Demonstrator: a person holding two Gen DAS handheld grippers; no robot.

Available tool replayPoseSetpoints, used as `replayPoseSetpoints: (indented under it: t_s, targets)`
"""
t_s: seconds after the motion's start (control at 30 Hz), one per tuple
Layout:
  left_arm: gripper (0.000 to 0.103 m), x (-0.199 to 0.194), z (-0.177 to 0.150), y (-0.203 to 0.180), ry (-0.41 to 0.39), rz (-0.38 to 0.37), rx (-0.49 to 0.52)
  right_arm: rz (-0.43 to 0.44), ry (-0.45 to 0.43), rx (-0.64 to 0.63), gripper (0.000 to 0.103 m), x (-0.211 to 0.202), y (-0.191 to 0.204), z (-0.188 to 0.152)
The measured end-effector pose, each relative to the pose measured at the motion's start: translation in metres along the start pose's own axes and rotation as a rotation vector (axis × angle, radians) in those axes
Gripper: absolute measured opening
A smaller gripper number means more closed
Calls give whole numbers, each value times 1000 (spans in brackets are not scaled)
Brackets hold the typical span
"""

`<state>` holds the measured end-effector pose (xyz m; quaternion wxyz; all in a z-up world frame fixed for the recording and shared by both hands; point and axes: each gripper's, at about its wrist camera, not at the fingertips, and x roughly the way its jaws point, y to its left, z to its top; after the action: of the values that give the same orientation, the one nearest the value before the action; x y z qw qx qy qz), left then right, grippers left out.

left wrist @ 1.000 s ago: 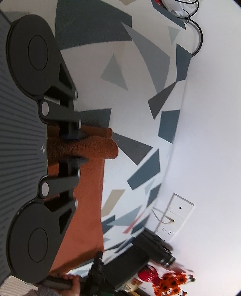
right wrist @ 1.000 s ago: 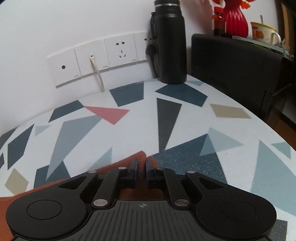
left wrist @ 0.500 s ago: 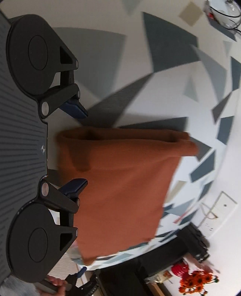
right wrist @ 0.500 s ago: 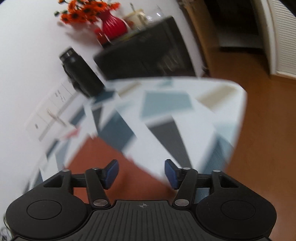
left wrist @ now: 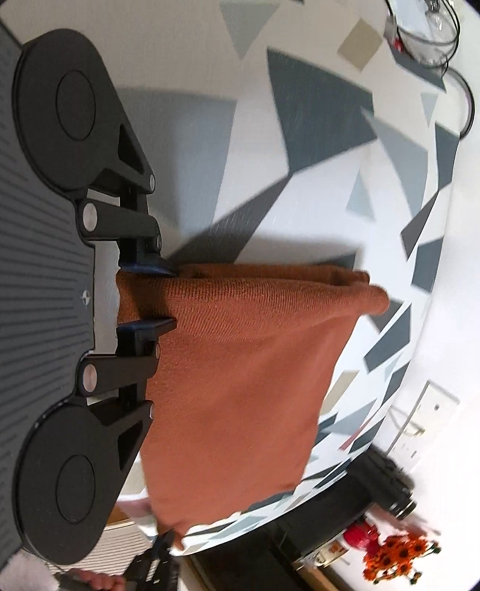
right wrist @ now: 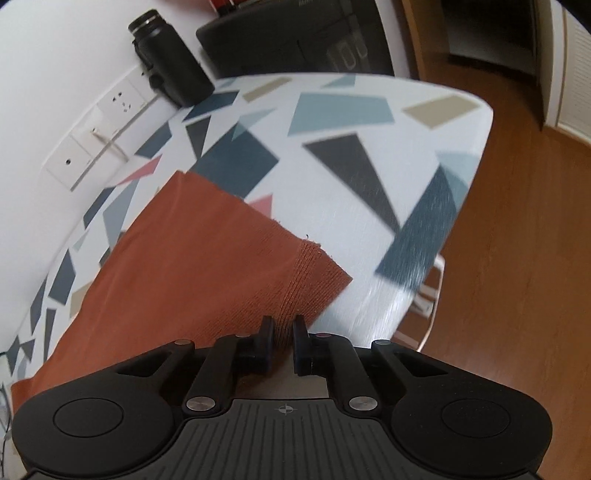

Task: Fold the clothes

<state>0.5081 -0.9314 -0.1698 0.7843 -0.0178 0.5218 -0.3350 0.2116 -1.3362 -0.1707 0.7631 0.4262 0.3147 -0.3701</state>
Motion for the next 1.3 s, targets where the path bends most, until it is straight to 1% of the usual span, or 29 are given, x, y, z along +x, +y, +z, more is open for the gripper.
replayPoseSetpoints:
  t_s: [0.1, 0.13, 0.17, 0.2, 0.23, 0.27, 0.3, 0.33, 0.37, 0.4, 0.47, 0.53, 0.6, 0.7, 0.73, 0.77, 0.8, 0.83, 0.87, 0.9, 0.97, 1.07, 1.1, 1.2, 1.3]
  targets:
    - [25, -6, 7, 17, -11, 25, -31, 23, 41, -25, 9, -2, 10, -14]
    - [27, -7, 9, 22, -2, 27, -43, 29, 54, -35, 9, -2, 13, -18]
    - [36, -7, 11, 25, 9, 31, -44, 31, 62, -44, 12, -2, 17, -21]
    - [42, -7, 13, 27, 20, 37, -43, 27, 65, -49, 17, -3, 20, -23]
    - [49, -7, 16, 26, 28, 57, -29, 20, 63, -54, 20, -6, 24, -23]
    - [49, -9, 18, 23, 24, 75, 1, 19, 61, -58, 29, -9, 28, -23]
    - [49, -11, 21, 20, 14, 84, 36, 20, 55, -68, 40, -12, 33, -22]
    - [51, -12, 24, 17, 5, 91, 67, 14, 45, -87, 48, -16, 38, -20]
    - [55, -11, 29, 15, -1, 94, 77, 5, 30, -109, 60, -19, 44, -19]
    - [58, -10, 34, 12, -7, 97, 88, -9, 6, -139, 69, -22, 50, -17]
    - [64, -5, 45, 9, -10, 91, 97, -39, -46, -196, 79, -24, 63, -13]
    - [66, 7, 54, 7, -4, 89, 105, -61, -94, -249, 86, -25, 73, -7]
    - [67, 21, 62, 6, 11, 90, 111, -52, -108, -299, 98, -17, 82, 1]
    - [71, 38, 70, 5, 35, 77, 94, -27, -91, -368, 102, 4, 92, 17]
    - [75, 42, 72, 5, 42, 71, 89, -19, -81, -391, 102, 12, 95, 23]
    - [84, 45, 73, 4, 45, 63, 96, -5, -66, -407, 102, 22, 96, 28]
    - [89, 48, 75, 2, 52, 54, 107, 20, -51, -416, 102, 32, 96, 33]
    - [100, 53, 76, -1, 72, 40, 134, 44, -35, -424, 102, 42, 96, 37]
    - [103, 57, 78, -5, 93, 35, 167, 65, -19, -430, 102, 53, 96, 42]
    - [103, 60, 78, -10, 102, 57, 205, 75, -4, -431, 102, 63, 95, 47]
    - [103, 67, 78, -20, 117, 99, 274, 65, 17, -445, 102, 77, 95, 52]
    - [103, 72, 81, -26, 119, 134, 280, 55, 45, -461, 102, 93, 94, 56]
    - [103, 73, 82, -26, 117, 141, 264, 57, 51, -464, 102, 96, 93, 57]
    - [103, 74, 84, -28, 105, 161, 230, 64, 41, -489, 102, 97, 93, 55]
    - [103, 76, 85, -30, 96, 178, 226, 61, 31, -517, 102, 98, 95, 54]
